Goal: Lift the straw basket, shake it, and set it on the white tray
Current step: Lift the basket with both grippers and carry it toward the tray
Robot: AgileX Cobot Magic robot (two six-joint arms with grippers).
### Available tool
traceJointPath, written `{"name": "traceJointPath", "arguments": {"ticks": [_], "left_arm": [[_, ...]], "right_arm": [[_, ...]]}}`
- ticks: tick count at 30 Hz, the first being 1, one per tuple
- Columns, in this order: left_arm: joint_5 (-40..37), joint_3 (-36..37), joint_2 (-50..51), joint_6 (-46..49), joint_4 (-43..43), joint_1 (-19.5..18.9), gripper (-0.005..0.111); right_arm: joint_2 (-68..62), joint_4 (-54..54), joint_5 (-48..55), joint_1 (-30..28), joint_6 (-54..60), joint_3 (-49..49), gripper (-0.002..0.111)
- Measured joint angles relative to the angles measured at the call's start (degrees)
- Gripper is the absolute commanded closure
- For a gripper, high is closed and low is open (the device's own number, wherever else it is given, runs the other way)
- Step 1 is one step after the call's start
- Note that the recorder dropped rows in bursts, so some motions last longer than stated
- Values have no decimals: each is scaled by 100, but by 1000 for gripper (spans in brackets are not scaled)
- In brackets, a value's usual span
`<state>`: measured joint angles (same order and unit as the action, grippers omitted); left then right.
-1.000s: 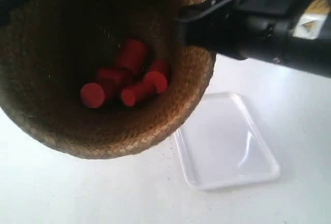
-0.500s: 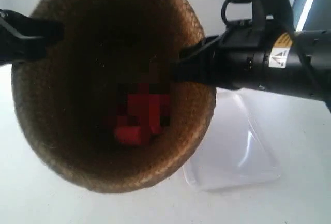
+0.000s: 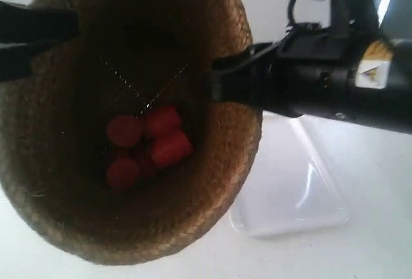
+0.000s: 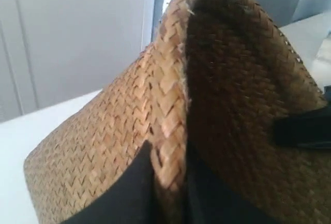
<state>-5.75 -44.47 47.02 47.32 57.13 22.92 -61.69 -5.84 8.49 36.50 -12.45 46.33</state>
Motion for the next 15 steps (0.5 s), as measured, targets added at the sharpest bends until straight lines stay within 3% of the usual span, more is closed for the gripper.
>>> {"name": "traceJointPath", "arguments": {"ticks": [3,6,9,12,15], "left_arm": [[385,15,-196,21,32,82,107],[996,184,111,-18,177,106,107],[520,198,362,-137,265,106,107],[3,94,51,-187,265,106,107],[642,148,-139,-118,227,120,107]], "right_arm": [[336,108,-470,143,134,-29,108],[-57,164,-677,-137,196,-43,108],[-291,-198,180,-256,0,46,108],[192,-283,437,39,50,120,108],[376,-19,-213,81,173,42,108]]}}
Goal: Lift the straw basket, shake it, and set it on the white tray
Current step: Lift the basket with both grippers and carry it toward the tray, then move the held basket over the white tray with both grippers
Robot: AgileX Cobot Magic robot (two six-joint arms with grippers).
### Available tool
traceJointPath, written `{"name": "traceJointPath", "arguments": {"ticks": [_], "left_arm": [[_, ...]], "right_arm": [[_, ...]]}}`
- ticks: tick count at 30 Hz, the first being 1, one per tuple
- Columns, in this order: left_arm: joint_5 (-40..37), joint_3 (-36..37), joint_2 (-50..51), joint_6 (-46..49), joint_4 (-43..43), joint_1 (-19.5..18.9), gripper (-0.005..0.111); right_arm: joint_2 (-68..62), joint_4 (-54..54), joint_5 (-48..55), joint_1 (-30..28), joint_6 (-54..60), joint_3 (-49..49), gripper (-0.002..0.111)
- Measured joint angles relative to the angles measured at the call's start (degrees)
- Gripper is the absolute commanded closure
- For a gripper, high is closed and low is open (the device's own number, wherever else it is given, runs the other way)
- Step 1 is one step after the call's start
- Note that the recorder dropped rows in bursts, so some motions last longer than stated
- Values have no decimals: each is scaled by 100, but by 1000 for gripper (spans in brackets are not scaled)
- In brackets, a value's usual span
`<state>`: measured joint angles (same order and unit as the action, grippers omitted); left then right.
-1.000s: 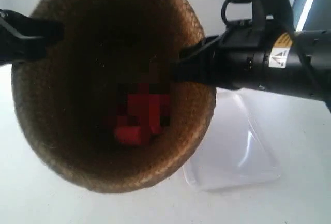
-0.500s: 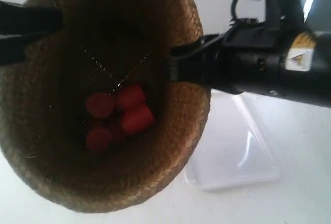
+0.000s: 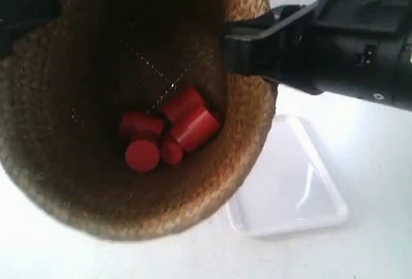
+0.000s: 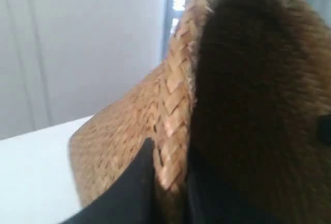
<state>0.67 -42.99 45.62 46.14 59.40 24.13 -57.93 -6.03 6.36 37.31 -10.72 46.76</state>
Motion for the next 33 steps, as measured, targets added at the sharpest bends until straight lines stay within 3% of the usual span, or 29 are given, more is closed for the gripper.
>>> {"name": "traceJointPath", "arguments": {"ticks": [3,7,10,14,16,21,24,28,31,33], "left_arm": [[724,113,385,53,80,12,107],[-253,20,500,51,190,1,107],[-613,-112,130,96,204,-5,107],[332,-87,327,234,218,6,107],[441,-66,713,325,218,6,107],[-783,-87,617,192,96,-6,107],[-287,-87,309,154,64,-6,107],[790,4,649,189,64,6,107],[-709,-40,506,188,-89,-5,107],[-295,-8,200,131,-186,-5,107]], "right_arm": [[-559,72,-244,-334,64,-27,108],[-746,-282,915,-328,78,132,108],[-3,-322,791,61,319,161,108],[22,-148,-338,-99,589,-125,108],[-445,-252,-287,-389,506,-141,108],[-299,-546,1032,-193,336,111,108],[22,-343,381,-24,574,9,108],[-602,-283,-352,-444,643,-63,108],[-460,-575,822,-244,358,70,108],[15,-482,344,62,601,31,108]]}}
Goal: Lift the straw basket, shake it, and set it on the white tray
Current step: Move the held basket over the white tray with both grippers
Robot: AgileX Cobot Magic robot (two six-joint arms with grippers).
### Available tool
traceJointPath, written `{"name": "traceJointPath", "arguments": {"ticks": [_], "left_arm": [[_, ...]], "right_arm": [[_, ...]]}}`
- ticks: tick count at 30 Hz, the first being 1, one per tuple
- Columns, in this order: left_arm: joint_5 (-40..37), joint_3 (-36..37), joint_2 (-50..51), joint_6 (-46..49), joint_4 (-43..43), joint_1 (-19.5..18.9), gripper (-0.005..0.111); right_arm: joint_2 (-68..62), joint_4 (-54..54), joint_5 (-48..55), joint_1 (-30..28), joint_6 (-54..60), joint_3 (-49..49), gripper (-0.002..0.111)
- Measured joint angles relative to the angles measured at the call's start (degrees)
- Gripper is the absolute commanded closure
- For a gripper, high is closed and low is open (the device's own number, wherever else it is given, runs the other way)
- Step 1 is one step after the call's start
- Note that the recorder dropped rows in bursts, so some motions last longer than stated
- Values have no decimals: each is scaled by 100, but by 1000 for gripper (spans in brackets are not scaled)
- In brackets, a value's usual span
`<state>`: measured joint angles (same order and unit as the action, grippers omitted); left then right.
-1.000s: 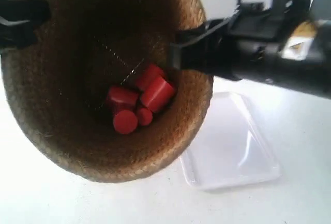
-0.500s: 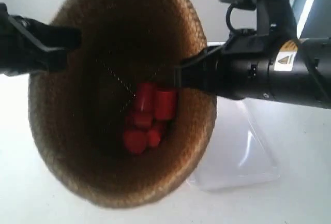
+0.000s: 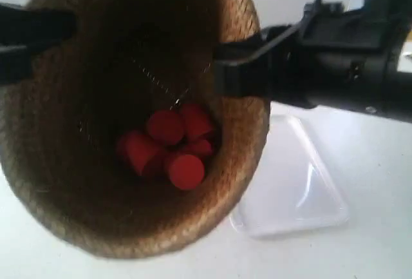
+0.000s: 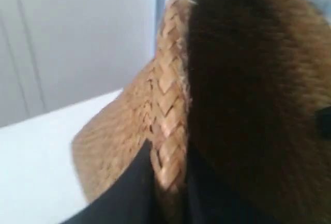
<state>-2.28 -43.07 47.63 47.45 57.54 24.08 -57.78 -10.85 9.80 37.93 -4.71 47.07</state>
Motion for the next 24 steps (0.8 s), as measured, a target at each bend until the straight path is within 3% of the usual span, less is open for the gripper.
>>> {"name": "traceJointPath", "arguments": {"ticks": [3,6,8,10,13,15,17,19,20,21,23,24], "left_arm": [[1095,154,368,60,0,11,107],[-328,36,478,32,-18,-1,107],[-597,-9,219,-8,-41,-11,107],[-317,34,67,-21,-41,-11,107],[718,230,264,16,10,0,107],[663,241,485,15,44,0,107],[43,163,468,15,44,0,107],[-311,20,96,-6,16,0,107],[-202,9,-13,-6,7,0,107],[379,54,-63,4,51,10,107],[952,142,292,26,166,10,107],[836,142,431,29,190,10,107]], "right_arm": [[-450,69,-803,-269,282,-125,108],[-704,-353,362,-357,2,56,108],[-374,-366,437,-180,0,111,108],[-163,-177,85,-52,154,43,108],[-435,-59,-755,-152,298,-166,108],[-752,-154,-559,-273,149,-136,108],[-711,-262,54,-253,-2,-5,108],[-168,-298,350,29,15,157,108],[15,-238,270,103,88,168,108],[105,-107,-162,140,209,72,108],[-406,-41,-603,-145,318,-65,108],[-611,-69,-513,-246,222,-65,108]]}}
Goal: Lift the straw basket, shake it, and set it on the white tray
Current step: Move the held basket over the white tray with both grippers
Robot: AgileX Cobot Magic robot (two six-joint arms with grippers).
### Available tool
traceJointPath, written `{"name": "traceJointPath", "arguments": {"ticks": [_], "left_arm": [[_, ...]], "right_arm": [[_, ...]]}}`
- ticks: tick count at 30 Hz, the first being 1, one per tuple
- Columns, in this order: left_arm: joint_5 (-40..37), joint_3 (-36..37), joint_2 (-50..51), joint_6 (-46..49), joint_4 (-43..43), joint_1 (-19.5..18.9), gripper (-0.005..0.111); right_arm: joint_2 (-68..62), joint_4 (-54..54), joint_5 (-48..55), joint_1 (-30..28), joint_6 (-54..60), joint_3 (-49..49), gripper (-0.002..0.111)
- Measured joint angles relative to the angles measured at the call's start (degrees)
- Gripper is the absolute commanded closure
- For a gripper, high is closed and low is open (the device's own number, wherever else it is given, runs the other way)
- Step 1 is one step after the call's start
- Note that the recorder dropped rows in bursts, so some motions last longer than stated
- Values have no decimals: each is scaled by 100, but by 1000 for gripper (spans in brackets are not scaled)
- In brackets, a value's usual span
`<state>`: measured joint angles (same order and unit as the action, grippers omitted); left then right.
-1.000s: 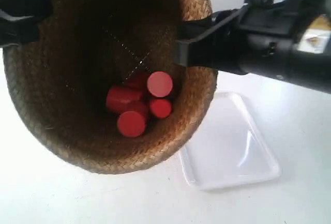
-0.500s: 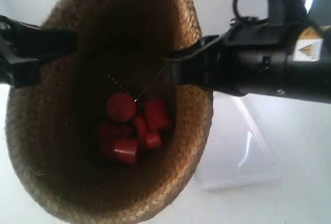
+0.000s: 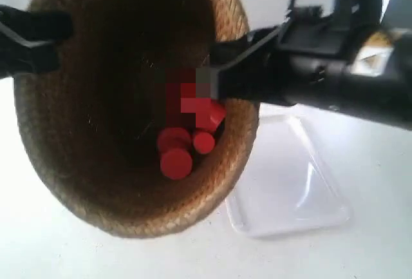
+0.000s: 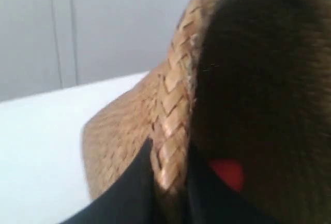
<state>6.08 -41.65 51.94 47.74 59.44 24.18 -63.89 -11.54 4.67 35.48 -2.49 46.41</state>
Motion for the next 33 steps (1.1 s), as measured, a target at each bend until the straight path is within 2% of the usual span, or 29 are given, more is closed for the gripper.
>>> {"name": "traceJointPath", "arguments": {"ticks": [1,3,5,6,7,8,10,13,16,19,21,24,27,30,33], "left_arm": [[-608,-86,77,10,-47,-11,107],[-1025,-285,-299,-37,-85,-11,107],[-573,-244,-515,-37,-76,-11,107],[-91,-95,-275,-15,-41,0,107],[-73,-54,-124,-27,14,0,107],[-421,-54,39,-36,54,-12,107],[-907,-228,-267,-64,6,-12,107],[-344,-290,-570,-52,56,0,107],[165,-210,-233,-52,268,0,107],[-437,-288,16,-52,202,-11,107],[-797,-455,-163,-52,93,-11,107],[-608,-516,-350,-63,76,-11,107],[-263,-441,-3,-63,76,-11,107],[-745,-452,231,-111,17,-35,107],[-1136,-678,-126,-161,-134,-43,107]], "right_arm": [[-114,-120,491,-24,-164,56,108],[318,-144,658,256,-127,169,108],[576,29,30,344,44,40,108],[242,98,-260,120,80,-73,108],[82,15,-186,35,8,-73,108],[-130,-254,359,-26,-185,-13,108],[286,-295,728,274,-82,172,108],[649,-164,253,457,152,215,108],[226,-117,-211,200,249,130,108],[-105,-273,330,80,49,195,108],[125,-294,496,227,95,277,108],[380,-293,12,407,325,232,108],[30,-374,-407,300,436,46,108],[-238,-553,104,277,249,48,108],[260,-567,316,527,353,209,108]]}}
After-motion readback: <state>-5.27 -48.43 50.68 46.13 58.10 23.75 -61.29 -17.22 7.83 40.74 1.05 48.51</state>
